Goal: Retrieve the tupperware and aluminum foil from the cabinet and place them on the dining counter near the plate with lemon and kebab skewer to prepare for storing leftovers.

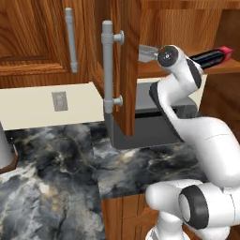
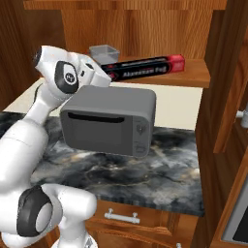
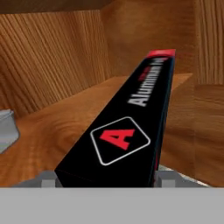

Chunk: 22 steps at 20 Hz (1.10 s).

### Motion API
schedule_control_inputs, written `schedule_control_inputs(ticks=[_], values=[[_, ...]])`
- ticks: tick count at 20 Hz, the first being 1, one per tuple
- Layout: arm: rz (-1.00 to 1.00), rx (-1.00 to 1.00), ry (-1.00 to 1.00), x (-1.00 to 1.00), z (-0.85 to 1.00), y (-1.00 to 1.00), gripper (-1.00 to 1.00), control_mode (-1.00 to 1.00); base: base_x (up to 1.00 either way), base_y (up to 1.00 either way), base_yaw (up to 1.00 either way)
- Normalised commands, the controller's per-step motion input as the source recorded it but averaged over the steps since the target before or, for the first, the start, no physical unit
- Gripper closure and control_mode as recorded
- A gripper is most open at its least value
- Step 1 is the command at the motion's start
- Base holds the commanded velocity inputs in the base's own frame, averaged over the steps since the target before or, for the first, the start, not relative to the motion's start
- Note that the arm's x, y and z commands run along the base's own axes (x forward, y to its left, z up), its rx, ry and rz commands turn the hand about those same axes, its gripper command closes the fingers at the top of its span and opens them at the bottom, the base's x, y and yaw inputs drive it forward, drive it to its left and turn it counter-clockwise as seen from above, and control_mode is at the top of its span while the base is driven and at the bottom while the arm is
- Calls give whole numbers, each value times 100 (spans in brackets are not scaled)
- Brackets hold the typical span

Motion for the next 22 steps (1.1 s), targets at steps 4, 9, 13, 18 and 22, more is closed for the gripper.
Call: schedule_control_inputs(ticks=[4,9,13,18,22], values=[[48,-6,9,-100,16,31,100,-100,0,0,0],[41,-5,12,-100,48,9,100,-100,0,0,0],[37,-9,16,-100,50,0,100,-100,0,0,0],[26,-13,33,-100,21,10,100,-100,0,0,0],[-3,-8,47,-100,-37,0,100,-100,0,0,0]])
